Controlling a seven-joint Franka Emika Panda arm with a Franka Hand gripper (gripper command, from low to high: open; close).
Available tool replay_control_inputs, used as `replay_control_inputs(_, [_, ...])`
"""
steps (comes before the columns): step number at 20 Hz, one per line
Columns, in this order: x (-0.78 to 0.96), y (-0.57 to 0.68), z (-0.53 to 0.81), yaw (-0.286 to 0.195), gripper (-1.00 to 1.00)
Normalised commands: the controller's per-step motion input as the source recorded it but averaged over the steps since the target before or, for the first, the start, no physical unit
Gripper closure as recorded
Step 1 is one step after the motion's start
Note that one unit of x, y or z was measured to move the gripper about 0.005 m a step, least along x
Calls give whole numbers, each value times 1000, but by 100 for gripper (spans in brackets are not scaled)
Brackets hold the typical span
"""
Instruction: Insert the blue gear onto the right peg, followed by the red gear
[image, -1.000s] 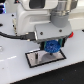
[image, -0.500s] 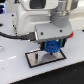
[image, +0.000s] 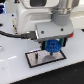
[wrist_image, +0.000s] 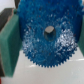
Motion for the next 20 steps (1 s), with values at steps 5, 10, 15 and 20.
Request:
replay_control_inputs(5, [226, -44, -105, 0, 100])
replay_control_inputs(10, [275, -28, 49, 0, 100])
replay_control_inputs(15, [177, -8, 134, 0, 100])
replay_control_inputs(20, [261, -9, 354, 0, 100])
